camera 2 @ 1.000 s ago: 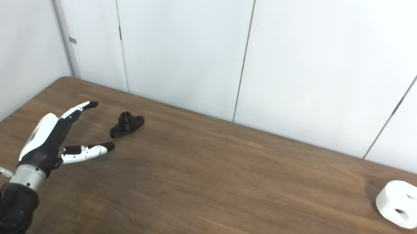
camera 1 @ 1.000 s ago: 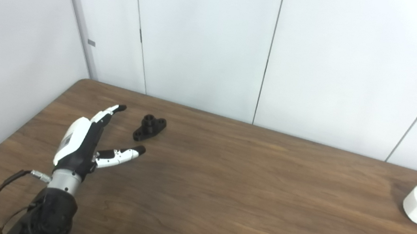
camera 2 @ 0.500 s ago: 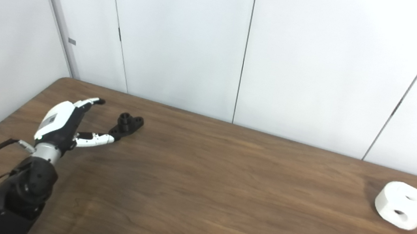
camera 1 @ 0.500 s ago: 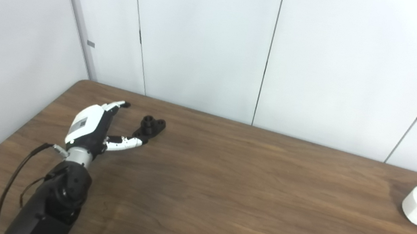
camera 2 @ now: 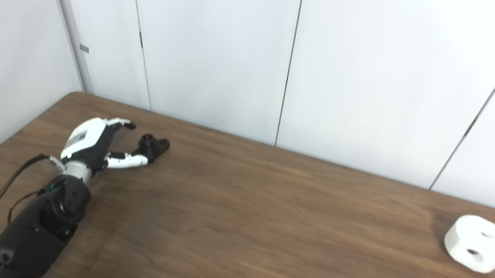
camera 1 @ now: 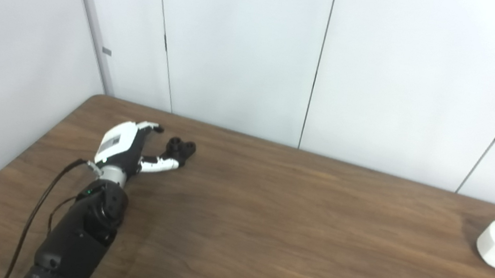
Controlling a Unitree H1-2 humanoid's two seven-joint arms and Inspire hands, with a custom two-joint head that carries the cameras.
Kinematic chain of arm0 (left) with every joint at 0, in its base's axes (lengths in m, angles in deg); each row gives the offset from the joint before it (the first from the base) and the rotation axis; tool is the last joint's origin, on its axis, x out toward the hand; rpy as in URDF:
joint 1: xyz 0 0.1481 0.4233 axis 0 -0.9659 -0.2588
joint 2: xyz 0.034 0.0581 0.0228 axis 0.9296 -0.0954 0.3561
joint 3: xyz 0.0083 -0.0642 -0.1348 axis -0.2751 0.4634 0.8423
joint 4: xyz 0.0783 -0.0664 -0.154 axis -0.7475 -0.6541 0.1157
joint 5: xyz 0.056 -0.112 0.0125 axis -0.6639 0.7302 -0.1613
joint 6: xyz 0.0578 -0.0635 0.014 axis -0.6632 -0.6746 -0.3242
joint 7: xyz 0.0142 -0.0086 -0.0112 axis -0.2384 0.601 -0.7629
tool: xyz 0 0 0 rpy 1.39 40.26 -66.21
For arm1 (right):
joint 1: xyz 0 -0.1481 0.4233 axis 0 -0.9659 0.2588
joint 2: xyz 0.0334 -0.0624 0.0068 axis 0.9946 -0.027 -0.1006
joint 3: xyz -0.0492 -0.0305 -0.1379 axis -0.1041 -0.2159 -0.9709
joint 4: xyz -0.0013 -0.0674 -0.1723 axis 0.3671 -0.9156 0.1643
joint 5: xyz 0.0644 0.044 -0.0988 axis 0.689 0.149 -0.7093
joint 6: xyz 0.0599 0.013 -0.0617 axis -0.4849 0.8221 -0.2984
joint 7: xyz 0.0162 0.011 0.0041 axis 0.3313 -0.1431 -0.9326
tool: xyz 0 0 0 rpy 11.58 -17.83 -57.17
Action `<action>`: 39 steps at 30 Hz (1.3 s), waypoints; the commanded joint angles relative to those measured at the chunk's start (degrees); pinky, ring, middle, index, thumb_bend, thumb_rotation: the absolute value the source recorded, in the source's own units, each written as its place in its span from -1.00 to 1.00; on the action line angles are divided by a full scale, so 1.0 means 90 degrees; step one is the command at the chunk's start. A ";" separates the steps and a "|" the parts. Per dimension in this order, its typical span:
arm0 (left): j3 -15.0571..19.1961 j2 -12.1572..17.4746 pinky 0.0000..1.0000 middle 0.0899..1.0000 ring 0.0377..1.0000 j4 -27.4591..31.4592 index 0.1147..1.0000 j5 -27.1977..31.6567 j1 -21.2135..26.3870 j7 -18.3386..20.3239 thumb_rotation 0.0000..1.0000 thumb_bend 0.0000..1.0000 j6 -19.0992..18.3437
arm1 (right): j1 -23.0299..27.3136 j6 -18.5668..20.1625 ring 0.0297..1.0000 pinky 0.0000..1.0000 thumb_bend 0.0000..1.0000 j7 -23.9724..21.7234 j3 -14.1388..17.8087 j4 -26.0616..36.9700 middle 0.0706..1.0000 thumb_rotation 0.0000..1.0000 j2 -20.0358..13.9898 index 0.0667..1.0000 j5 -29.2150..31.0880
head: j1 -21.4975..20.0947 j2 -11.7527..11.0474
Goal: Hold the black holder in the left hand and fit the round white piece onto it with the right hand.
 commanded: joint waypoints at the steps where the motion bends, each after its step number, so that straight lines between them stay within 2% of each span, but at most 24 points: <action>1: 0.0035 0.0113 1.00 0.81 0.92 -0.0045 0.57 -0.0118 0.0355 -0.0346 -0.12 0.83 0.0102 | -0.0098 0.0057 0.84 0.90 0.61 0.0045 -0.0064 -0.0112 0.79 1.00 0.0186 0.84 -0.0005 | -0.0001 0.0016; 12: -0.0326 0.0112 1.00 0.78 0.90 -0.0753 0.52 -0.0346 0.0720 -0.0486 -0.18 0.78 -0.0240 | -0.0132 0.0116 0.85 0.90 0.67 0.0046 -0.0065 -0.0037 0.78 0.95 0.0184 0.84 -0.0003 | -0.0024 0.0074; 21: -0.0507 0.0135 1.00 0.76 0.88 -0.1051 0.41 -0.0312 0.0898 -0.0404 -0.22 0.75 -0.0236 | -0.0147 0.0031 0.89 0.98 0.67 0.0009 -0.0072 -0.0038 0.81 0.94 0.0176 0.91 0.0054 | -0.0038 0.0107; 29: -0.0613 0.0132 1.00 0.67 0.84 -0.1063 0.23 -0.0329 0.0984 -0.0208 -0.24 0.71 -0.0538 | -0.0190 0.0104 0.94 1.00 0.65 0.0018 -0.0078 0.0068 0.82 0.97 0.0181 0.95 0.0036 | -0.0020 0.0180; 33: -0.0610 0.0143 1.00 0.68 0.85 -0.1032 0.21 -0.0299 0.0964 -0.0173 -0.30 0.70 -0.0570 | -0.0196 0.0211 0.96 1.00 0.68 0.0054 -0.0075 0.0128 0.83 0.97 0.0203 0.96 -0.0007 | -0.0022 0.0191; 39: -0.0560 0.0142 1.00 0.66 0.85 -0.1069 0.15 -0.0239 0.0950 -0.0219 -0.37 0.71 -0.0514 | -0.0193 0.0213 0.98 1.00 0.61 0.0060 -0.0080 0.0148 0.83 0.99 0.0222 0.97 -0.0001 | -0.0022 0.0191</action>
